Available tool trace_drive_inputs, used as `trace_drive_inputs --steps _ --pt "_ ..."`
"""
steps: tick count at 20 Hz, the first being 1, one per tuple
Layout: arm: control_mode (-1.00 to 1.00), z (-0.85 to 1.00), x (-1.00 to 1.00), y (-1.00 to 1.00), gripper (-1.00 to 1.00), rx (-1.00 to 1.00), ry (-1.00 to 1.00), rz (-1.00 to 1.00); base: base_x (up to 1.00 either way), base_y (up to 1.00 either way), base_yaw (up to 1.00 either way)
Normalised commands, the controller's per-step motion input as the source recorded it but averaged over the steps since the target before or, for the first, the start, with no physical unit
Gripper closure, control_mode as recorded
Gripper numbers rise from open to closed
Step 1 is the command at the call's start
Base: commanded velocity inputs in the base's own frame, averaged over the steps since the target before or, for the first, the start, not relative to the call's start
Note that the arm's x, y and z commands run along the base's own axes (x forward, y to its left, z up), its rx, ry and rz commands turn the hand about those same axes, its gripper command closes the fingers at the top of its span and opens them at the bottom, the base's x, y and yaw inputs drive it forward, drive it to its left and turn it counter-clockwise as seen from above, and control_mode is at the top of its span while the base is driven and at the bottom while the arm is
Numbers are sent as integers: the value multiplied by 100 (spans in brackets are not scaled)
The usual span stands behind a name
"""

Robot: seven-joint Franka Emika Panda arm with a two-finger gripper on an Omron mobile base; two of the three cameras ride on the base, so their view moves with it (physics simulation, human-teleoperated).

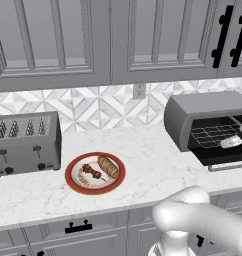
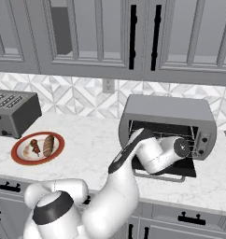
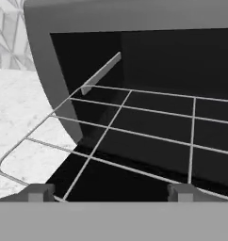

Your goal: Pick up the kebab skewer and baguette bread, and place them inside the toaster oven. Close the toaster oven door and start by setting the timer.

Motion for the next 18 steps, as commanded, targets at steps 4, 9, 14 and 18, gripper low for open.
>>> trace_drive_inputs --steps 4,9,14,18 --pt "-100 42 -98 -57 -100 2 38 0 0 0 0" --pt "-100 100 -93 18 -100 1 16 0 0 0 0" --pt "-100 20 -70 100 -100 -6 16 7 0 0 0" --pt "-100 0 -29 100 -100 -9 15 15 0 0 0"
